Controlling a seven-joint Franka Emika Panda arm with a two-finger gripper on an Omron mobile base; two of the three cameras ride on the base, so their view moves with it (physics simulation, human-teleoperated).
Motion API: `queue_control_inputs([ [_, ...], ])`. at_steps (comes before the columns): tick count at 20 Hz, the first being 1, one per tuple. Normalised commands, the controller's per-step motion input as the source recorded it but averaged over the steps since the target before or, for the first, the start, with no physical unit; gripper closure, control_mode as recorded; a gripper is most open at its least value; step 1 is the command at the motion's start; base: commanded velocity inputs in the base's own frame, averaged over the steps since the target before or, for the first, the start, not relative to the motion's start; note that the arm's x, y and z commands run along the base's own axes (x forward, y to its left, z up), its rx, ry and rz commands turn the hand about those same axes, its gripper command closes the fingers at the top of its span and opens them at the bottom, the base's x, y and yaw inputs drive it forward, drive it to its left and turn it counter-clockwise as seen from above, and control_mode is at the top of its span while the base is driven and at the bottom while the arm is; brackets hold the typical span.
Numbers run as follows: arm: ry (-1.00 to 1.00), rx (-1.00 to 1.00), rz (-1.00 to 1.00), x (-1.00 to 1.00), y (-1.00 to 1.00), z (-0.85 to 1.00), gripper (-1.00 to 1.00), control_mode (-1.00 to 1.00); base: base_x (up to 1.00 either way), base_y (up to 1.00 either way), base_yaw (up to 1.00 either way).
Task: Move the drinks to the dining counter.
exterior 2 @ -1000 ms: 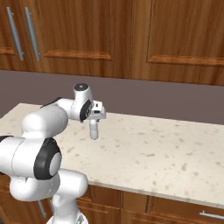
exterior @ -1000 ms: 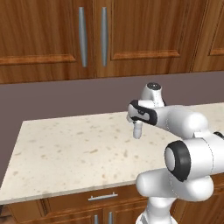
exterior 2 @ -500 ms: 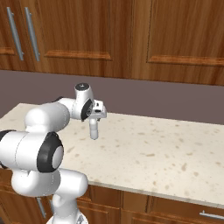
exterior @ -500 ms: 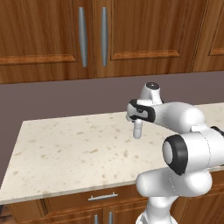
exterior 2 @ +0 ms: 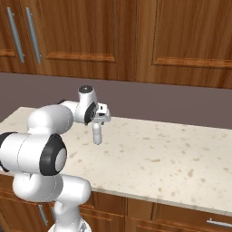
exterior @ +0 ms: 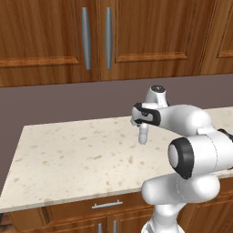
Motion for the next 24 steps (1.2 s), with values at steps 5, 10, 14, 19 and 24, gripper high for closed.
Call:
queue_control_inputs([
  [5, 0.0, 0.0, 0.0, 0.12, 0.0, -0.08, -1.0, -1.0, 0.0, 0.0, 0.0],
  [10, 0.0, 0.0, 0.0, 0.08, 0.0, -0.02, -1.0, -1.0, 0.0, 0.0, 0.0],
  [14, 0.0, 0.0, 0.0, 0.05, 0.0, 0.0, -1.0, -1.0, 0.0, 0.0, 0.0],
  [19, 0.0, 0.0, 0.0, 0.04, 0.0, -0.06, -1.0, -1.0, 0.0, 0.0, 0.0],
  [24, 0.0, 0.0, 0.0, 0.13, 0.0, -0.13, -1.0, -1.0, 0.0, 0.0, 0.0],
])
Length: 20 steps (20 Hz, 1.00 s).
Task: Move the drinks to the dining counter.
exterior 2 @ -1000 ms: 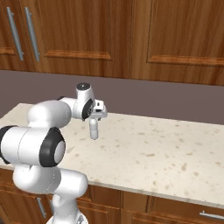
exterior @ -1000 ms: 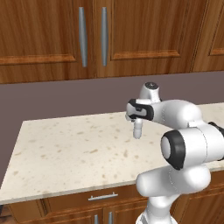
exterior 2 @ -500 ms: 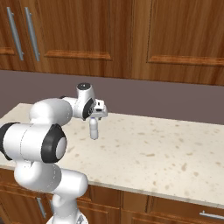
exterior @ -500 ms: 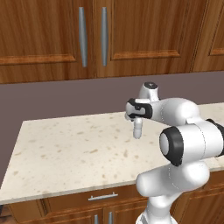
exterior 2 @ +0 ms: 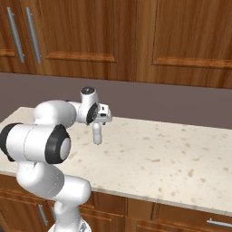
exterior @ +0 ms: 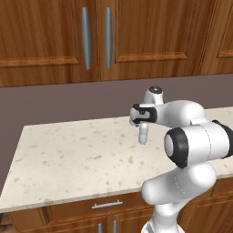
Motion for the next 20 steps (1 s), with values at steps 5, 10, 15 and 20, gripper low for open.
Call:
queue_control_inputs([
  [5, 0.0, 0.0, 0.0, 0.07, 0.0, -0.14, -1.0, -1.0, 0.0, 0.0, 0.0],
  [10, 0.0, 0.0, 0.0, 0.02, 0.0, -0.12, -1.0, -1.0, 0.0, 0.0, 0.0],
  [15, 0.0, 0.0, 0.0, 0.0, 0.0, -0.12, 1.0, -1.0, 0.0, 0.0, 0.0],
  [20, 0.0, 0.0, 0.0, -0.01, 0.0, -0.01, 1.0, -1.0, 0.0, 0.0, 0.0],
])
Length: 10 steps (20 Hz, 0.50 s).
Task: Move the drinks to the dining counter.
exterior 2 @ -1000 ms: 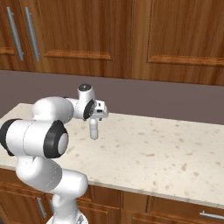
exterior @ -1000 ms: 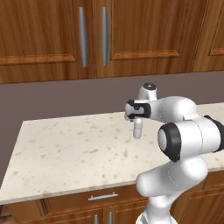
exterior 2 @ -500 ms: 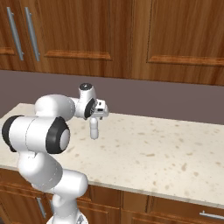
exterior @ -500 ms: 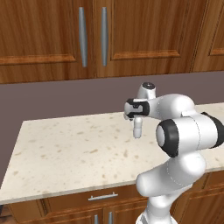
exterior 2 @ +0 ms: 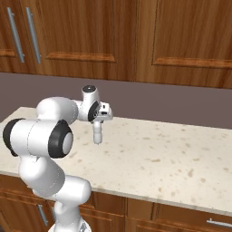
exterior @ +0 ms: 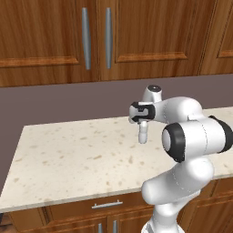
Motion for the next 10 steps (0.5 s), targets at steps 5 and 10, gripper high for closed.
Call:
queue_control_inputs([
  [5, -0.01, 0.0, 0.0, -0.09, 0.0, -0.03, 1.0, -1.0, 0.0, 0.0, 0.0],
  [10, -0.06, 0.0, 0.0, -0.52, 0.0, 0.01, 1.0, -1.0, 0.0, 0.0, 0.0],
])
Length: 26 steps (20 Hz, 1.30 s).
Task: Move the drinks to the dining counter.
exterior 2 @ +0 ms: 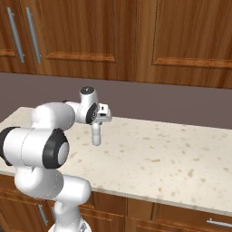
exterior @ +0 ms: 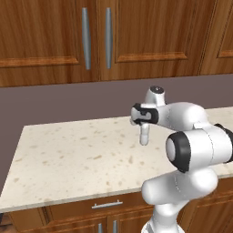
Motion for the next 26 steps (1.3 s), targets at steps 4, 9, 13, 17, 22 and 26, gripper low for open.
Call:
queue_control_inputs([
  [4, -0.01, 0.0, 0.0, -0.83, 0.0, 0.16, 1.0, -1.0, 0.0, 0.0, 0.0],
  [9, 0.0, 0.0, 0.0, -0.82, 0.0, 0.49, 1.0, -1.0, 0.0, 0.0, 0.0],
  [13, 0.0, 0.0, 0.0, -0.66, 0.0, 0.53, 1.0, -1.0, 0.0, 0.0, 0.0],
  [17, 0.0, 0.0, 0.0, -0.56, 0.0, 0.42, 1.0, -1.0, 0.0, 0.0, 0.0],
  [22, 0.0, 0.0, 0.0, -0.45, 0.0, 0.39, 1.0, -1.0, 0.0, 0.0, 0.0],
  [26, 0.0, 0.0, 0.0, -0.25, 0.0, 0.45, 1.0, -1.0, 0.0, 0.0, 0.0],
])
